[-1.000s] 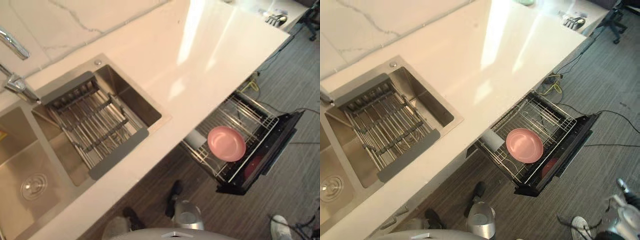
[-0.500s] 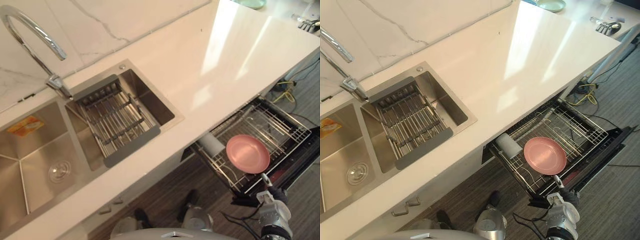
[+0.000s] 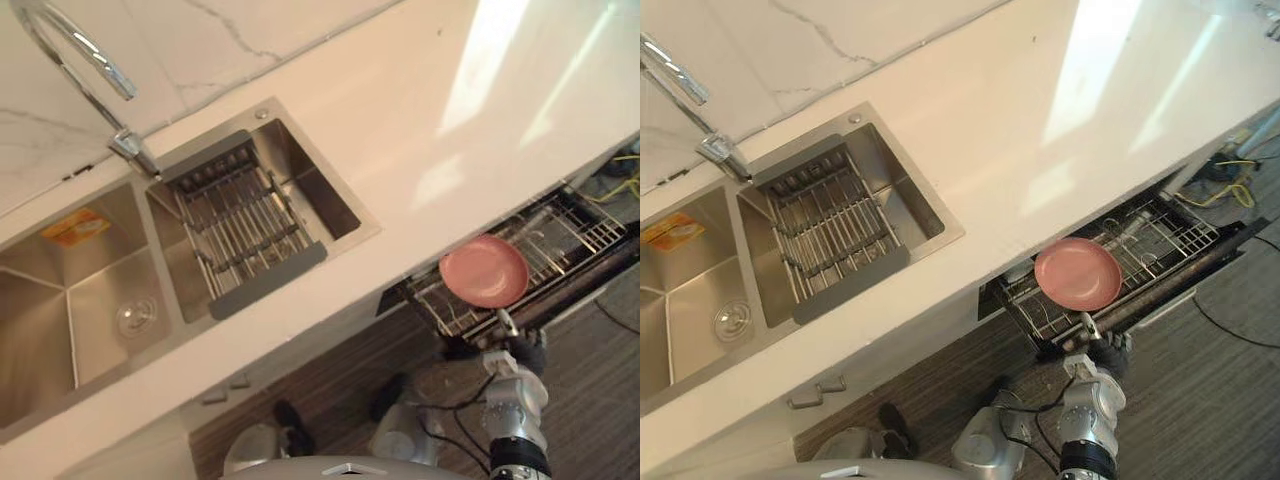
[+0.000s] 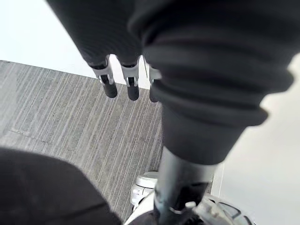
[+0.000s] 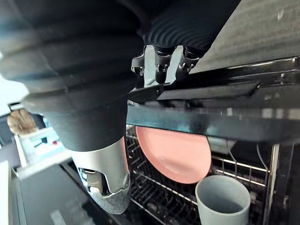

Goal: Walk over to the sink, pick up the cup, carry it to the dishwasher, place the cup inside the dishwasher, then close the dishwasher door

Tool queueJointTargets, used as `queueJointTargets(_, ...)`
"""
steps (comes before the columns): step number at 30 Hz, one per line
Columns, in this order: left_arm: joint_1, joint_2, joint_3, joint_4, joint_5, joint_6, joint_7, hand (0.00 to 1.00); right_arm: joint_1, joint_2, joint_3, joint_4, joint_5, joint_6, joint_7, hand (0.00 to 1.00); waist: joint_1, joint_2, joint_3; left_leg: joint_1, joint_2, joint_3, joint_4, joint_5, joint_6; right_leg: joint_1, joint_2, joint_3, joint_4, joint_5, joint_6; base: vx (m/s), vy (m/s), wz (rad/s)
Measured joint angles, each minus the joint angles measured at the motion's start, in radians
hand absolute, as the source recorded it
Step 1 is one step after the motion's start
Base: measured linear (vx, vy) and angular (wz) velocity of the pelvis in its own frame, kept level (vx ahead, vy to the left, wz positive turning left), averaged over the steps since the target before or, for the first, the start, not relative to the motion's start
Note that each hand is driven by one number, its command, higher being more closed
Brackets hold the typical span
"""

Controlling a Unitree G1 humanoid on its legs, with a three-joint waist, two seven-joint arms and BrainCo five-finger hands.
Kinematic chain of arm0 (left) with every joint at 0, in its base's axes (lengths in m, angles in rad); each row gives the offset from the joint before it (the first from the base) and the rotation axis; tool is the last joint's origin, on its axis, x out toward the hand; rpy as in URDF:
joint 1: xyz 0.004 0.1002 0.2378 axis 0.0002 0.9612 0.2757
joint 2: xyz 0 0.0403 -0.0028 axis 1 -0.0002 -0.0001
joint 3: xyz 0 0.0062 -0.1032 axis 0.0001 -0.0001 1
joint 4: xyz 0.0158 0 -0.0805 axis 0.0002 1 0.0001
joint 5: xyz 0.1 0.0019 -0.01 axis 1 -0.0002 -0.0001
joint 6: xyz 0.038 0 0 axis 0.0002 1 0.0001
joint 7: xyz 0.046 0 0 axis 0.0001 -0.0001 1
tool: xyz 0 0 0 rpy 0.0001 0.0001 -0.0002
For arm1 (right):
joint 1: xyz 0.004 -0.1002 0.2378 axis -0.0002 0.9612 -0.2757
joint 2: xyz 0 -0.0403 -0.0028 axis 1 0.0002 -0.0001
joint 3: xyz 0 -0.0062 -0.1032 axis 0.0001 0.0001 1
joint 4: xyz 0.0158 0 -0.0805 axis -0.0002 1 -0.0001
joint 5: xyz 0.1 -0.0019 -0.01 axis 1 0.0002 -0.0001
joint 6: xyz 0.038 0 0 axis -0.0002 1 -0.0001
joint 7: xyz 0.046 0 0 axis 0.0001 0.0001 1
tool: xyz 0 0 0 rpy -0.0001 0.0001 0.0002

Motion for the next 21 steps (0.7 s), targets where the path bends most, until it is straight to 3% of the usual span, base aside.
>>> queueJointTargets(3, 0.001, -0.013, -0.002, -0.013, 0.012, 0.0, -0.015, 0.0, -0.058, -0.015, 0.022, -0.02, 0.037, 0.001, 0.016, 0.0, 0.009, 0.014, 0.001, -0.01, 0.005, 0.042, -0.002, 0.019, 0.015, 0.001, -0.04, -0.042, 0.035, -0.018, -0.001, -0.03, -0.021, 0.5)
queueJointTargets(9, 0.002, -0.021, -0.012, -0.014, 0.012, -0.016, -0.037, 0.0, -0.206, -0.052, 0.09, -0.013, 0.154, 0.025, 0.077, 0.0, 0.034, 0.022, 0.0, -0.024, 0.0, 0.026, -0.012, 0.044, 0.02, 0.016, -0.062, -0.092, 0.042, -0.017, 0.002, -0.06, 0.006, 0.22)
queueJointTargets(16, 0.004, -0.019, -0.038, -0.014, 0.011, -0.043, -0.032, 0.0, -0.204, -0.077, 0.093, -0.008, 0.202, 0.048, 0.084, 0.0, 0.043, 0.024, -0.001, -0.051, 0.01, 0.022, -0.014, 0.051, 0.011, 0.018, -0.048, -0.118, 0.009, 0.002, 0.006, -0.06, 0.025, 0.04)
queueJointTargets(21, 0.005, -0.014, -0.038, 0.01, -0.136, -0.043, 0.016, 0.0, -0.199, -0.077, 0.127, 0.025, 0.177, 0.036, 0.084, 0.0, 0.049, 0.023, -0.001, -0.046, 0.03, 0.017, -0.013, 0.059, 0.002, 0.024, -0.008, -0.119, -0.027, 0.012, 0.004, -0.02, 0.005, -0.04)
